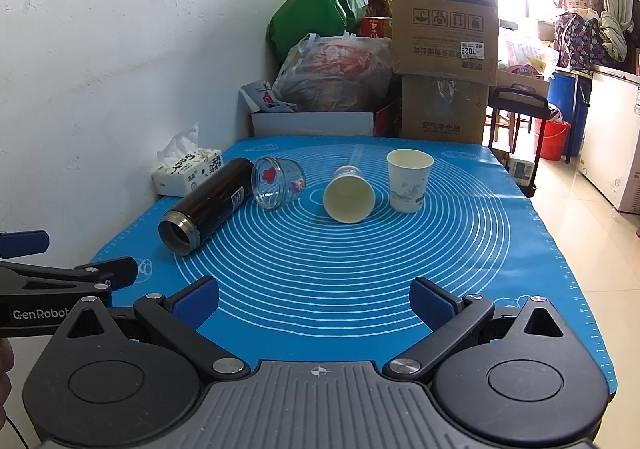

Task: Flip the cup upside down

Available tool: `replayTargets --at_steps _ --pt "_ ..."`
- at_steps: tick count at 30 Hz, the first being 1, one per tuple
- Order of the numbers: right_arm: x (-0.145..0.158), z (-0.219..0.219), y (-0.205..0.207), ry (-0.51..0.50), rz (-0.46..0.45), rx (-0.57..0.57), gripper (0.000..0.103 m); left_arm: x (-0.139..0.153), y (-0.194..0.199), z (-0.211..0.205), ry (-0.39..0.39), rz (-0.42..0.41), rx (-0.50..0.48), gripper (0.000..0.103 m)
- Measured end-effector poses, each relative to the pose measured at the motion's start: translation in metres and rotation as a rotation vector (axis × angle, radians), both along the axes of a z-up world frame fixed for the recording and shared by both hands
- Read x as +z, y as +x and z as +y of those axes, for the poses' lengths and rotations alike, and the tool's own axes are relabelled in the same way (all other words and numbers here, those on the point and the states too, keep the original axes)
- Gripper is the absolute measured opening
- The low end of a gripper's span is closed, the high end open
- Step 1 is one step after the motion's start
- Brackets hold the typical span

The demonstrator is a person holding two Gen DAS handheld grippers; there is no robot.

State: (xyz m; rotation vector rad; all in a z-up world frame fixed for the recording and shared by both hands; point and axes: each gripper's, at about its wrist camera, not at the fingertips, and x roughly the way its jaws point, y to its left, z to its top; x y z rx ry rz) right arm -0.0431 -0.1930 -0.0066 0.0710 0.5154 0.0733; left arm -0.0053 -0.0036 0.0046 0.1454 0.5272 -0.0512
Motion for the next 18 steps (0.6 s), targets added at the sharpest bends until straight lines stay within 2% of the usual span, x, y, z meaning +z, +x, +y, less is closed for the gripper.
replayTargets --at_steps 18 --pt "0.0003 0.0002 -0.0001 0.0 0.002 0.0 0.103 -0.0013 0.0002 -0.0008 0.002 0.0 0.0 0.103"
